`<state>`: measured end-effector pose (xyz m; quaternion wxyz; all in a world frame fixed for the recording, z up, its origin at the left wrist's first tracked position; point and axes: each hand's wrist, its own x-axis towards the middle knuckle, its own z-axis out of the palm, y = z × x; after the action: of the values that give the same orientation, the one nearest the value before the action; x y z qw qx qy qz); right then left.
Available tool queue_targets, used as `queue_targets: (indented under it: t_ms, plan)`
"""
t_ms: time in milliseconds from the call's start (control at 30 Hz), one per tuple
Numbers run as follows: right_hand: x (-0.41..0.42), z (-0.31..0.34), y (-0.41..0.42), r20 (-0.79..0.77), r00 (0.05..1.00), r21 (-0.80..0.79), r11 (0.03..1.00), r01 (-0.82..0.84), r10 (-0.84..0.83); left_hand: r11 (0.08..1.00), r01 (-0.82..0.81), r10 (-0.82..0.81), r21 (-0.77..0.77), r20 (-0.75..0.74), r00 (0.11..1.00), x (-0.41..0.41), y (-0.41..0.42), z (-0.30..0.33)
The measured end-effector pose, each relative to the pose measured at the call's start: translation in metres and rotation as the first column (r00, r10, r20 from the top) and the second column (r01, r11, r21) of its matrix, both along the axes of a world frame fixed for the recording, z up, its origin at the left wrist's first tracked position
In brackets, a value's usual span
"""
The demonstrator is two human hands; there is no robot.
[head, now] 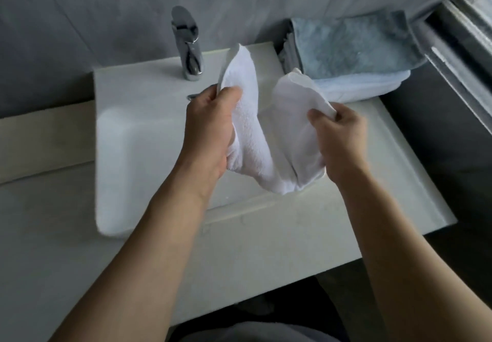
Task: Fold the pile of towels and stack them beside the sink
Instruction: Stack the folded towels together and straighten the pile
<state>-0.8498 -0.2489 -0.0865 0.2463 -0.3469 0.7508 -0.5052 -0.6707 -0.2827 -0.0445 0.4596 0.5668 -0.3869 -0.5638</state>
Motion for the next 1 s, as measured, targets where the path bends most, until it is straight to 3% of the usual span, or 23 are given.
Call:
queue_targets:
  t_ms: [133, 333, 533, 767, 933, 1000]
  plan:
    - [-0.071, 0.009, -0.029, 0.080, 0.997, -0.120, 0.992, 0.034, -0.024, 0.998, -0.003, -0.002, -0.066, -0.067, 0.998, -0.061, -0.025, 0.011]
    - [-0.171, 0.023, -0.080, 0.175, 0.978, -0.261, 0.963, -0.068, 0.116, 0.983, -0.161, 0.146, -0.085, -0.162, 0.976, -0.143, -0.067, 0.009]
    - [-0.250, 0.023, -0.130, 0.190, 0.975, -0.317, 0.947, -0.045, 0.110, 0.967, -0.249, 0.237, -0.049, -0.177, 0.955, -0.221, -0.112, 0.007]
    - [-0.310, 0.008, -0.181, 0.238, 0.970, -0.334, 0.942, 0.024, 0.059, 0.979, -0.201, 0.193, -0.034, -0.166, 0.967, -0.275, -0.168, -0.012]
    - [-0.352, -0.012, -0.210, 0.337, 0.941, -0.319, 0.934, 0.158, -0.044, 0.966, -0.258, 0.259, -0.018, 0.029, 0.966, -0.270, -0.205, -0.049]
    - [-0.361, -0.029, -0.219, 0.302, 0.948, -0.189, 0.968, 0.166, -0.103, 0.975, -0.215, 0.200, 0.051, 0.210, 0.957, -0.264, -0.216, -0.068]
